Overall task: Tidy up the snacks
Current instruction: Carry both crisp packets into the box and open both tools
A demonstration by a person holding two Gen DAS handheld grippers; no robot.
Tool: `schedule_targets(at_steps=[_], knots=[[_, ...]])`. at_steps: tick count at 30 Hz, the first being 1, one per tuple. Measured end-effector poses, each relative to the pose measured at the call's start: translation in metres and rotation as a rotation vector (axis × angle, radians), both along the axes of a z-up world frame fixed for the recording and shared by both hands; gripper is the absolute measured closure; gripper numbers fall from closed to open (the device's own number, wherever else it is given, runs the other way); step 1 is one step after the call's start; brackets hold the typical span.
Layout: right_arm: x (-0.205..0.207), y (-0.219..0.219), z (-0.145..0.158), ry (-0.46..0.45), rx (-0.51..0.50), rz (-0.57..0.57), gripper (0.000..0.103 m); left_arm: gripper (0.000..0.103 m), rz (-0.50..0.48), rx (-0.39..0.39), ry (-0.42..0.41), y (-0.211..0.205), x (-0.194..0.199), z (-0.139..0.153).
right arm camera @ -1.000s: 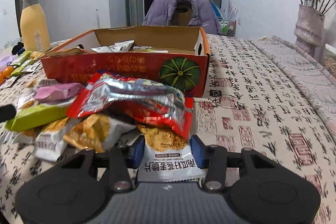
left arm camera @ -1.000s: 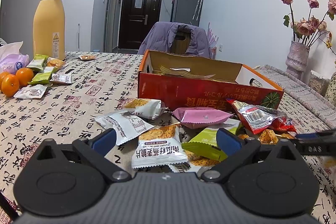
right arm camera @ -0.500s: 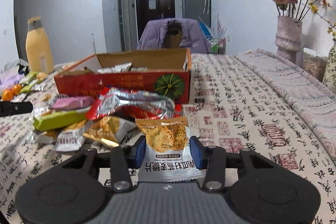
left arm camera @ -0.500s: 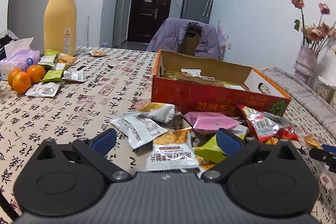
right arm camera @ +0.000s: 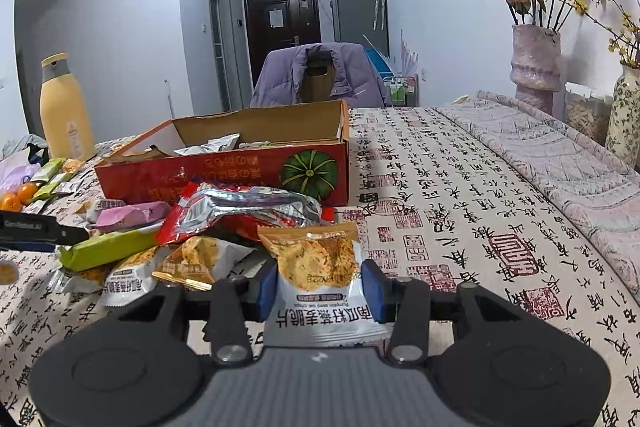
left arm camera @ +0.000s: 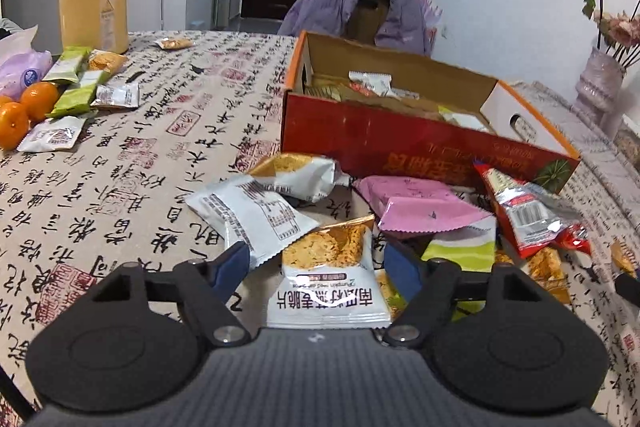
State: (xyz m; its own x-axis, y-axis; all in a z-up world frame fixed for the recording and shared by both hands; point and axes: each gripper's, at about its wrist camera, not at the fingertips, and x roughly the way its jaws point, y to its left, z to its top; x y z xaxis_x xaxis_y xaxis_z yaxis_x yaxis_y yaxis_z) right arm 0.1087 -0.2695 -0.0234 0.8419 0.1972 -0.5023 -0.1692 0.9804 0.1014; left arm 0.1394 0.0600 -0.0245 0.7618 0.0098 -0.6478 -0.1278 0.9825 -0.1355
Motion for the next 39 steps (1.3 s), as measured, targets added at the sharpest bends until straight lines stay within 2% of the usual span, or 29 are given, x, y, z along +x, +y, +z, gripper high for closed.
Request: schedule_targets(at_steps=[2, 5, 10, 19, 27, 39], knots=[[0.001, 0.000, -0.001, 0.005, 0.003, 0.002, 0.059, 0.032, -0.006, -0.020, 0.010, 0.001, 0.001, -0.003], [0.003, 0.001, -0.004, 0.014, 0.011, 0.005, 0.059, 0.049, -0.023, -0.046, 0.005, 0.002, 0.001, -0.004], [0.004, 0.004, -0.005, 0.020, 0.014, 0.015, 0.059, 0.060, -0.041, -0.049, -0.015, -0.001, -0.005, -0.003], [0.001, 0.008, -0.001, -0.004, 0.016, 0.024, 0.059, 0.061, -0.037, -0.016, -0.062, -0.001, -0.019, 0.005], [0.005, 0.019, 0.018, -0.052, 0.010, 0.041, 0.059, 0.061, -0.040, 0.027, -0.165, -0.006, -0.029, 0.031], [0.046, 0.052, 0.066, -0.188, -0.008, 0.080, 0.059, 0.061, -0.063, 0.064, -0.289, -0.025, 0.003, 0.076]])
